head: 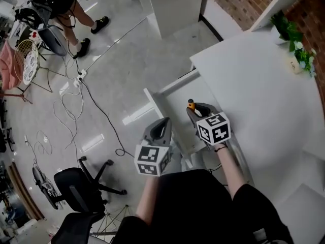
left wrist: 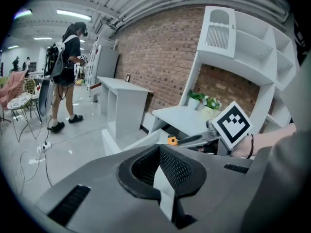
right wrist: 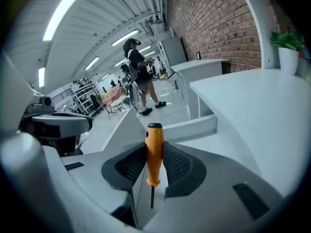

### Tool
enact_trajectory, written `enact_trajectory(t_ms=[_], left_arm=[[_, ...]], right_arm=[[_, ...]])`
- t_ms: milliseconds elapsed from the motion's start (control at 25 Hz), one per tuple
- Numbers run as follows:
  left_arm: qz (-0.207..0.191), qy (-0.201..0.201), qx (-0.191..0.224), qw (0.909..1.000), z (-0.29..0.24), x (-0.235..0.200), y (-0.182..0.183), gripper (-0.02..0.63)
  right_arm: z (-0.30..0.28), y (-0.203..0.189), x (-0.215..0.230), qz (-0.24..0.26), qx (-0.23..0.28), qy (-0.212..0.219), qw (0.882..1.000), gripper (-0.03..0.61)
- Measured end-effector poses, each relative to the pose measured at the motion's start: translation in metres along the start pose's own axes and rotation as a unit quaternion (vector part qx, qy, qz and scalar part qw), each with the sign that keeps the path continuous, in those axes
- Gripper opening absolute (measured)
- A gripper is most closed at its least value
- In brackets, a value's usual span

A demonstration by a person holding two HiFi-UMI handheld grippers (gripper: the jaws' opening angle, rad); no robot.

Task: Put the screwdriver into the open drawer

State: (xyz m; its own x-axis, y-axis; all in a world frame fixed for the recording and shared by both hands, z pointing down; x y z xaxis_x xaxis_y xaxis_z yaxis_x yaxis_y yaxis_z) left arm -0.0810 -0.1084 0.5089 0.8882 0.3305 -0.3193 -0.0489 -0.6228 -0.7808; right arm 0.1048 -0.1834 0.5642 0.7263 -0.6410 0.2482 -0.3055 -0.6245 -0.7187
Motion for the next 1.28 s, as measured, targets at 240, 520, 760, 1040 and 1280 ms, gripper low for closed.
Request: enact_trajectory(t_ms=[240,520,760,1040,1280], left_arm=[[0.005,-0.012,-0.001,0.9999,-0.009,-0.002,-0.001,0.008],[0.002,-0.023,-0.002,0.9997,-0.014,-0.004,0.001,0.009],[0.005,-0.026,-0.005,0.9996,-0.017,-0.007,-0.001,0.009],[0.008,-0.030,-0.009,0.9995,-0.020,-0.009,-0.003,0.009],[0.006,-0.033,-0.013,0.9993,-0.022,-0.010,-0.003,0.009]], right_arm=[[-0.030,-0.019,0.012,-0.008,-0.048,0.004,0.999,0.109],[-0.061,-0.039,0.019,-0.021,-0.096,0.003,0.995,0.109],[-0.081,-0.052,0.025,-0.029,-0.124,-0.002,0.992,0.109],[-0.099,-0.066,0.029,-0.052,-0.143,-0.004,0.988,0.109],[-0.109,-0.069,0.031,-0.062,-0.158,-0.017,0.985,0.109]])
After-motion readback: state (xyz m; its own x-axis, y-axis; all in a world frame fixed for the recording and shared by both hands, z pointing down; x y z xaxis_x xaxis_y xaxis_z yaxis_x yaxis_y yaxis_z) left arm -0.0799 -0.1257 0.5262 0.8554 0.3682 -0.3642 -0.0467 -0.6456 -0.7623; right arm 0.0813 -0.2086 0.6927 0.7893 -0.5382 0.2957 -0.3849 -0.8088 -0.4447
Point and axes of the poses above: the fingertips, and each gripper's own axes: z backward along the fingers, x to its right, y out of its top, the point moved 10 cm from there along z, backward along the fingers, and after that the axes turned 5 degrees about z, right-handed, at the moved point
